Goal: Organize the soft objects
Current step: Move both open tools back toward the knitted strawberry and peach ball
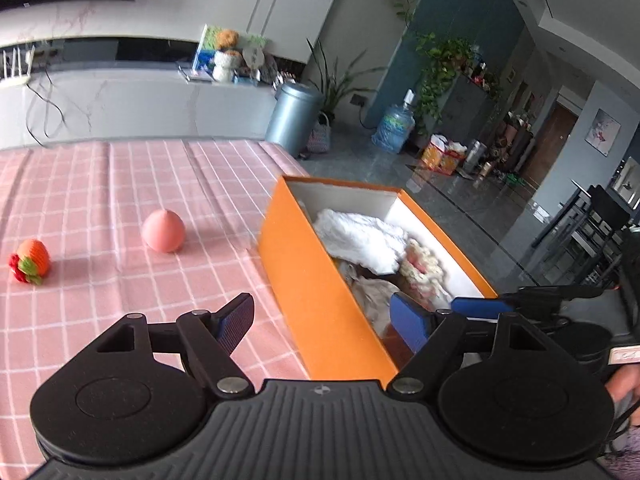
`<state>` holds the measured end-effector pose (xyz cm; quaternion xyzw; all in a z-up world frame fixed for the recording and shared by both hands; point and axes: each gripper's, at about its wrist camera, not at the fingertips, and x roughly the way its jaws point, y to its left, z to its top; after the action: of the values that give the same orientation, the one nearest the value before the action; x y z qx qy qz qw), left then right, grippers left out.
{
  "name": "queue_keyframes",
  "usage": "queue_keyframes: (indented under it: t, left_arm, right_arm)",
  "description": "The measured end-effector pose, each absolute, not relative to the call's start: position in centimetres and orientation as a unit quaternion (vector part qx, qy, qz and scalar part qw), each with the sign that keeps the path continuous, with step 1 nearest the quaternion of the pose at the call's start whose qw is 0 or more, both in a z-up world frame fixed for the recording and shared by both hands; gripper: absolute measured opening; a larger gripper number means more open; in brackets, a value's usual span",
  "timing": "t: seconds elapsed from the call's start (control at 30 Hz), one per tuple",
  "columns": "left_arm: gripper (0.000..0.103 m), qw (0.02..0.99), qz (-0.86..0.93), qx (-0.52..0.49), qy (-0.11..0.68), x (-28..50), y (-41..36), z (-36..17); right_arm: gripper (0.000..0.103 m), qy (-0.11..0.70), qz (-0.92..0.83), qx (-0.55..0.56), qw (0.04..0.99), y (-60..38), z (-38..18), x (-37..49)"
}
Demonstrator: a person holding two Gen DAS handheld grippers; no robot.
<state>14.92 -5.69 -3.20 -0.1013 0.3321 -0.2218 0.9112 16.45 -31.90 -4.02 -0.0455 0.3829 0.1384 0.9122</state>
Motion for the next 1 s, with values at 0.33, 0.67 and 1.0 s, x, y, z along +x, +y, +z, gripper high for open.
queue_keyframes:
  t: [0.33,0.67,1.0]
  left_arm:
    - [0.082,0.95,-0.133,-0.079,0.272,13.8,0.3,-2.8]
    - [0.084,0.958,-0.029,-0.106,0.266,14.4,7.0,-4.9]
    - [0.09,0.956,0.045,-0.103,0.27,15.4,12.0,-7.9]
  right_arm:
    - [0.067,0.31,0.137,-0.031,0.94,-25.7,-2.0,17.6]
    - [0.084,0.327,0.132,0.013,0.935,-18.2,-5.2,20.8]
    - [0.084,0.34,0.147,-0.032,0.928,-12.0,-8.6,24.4]
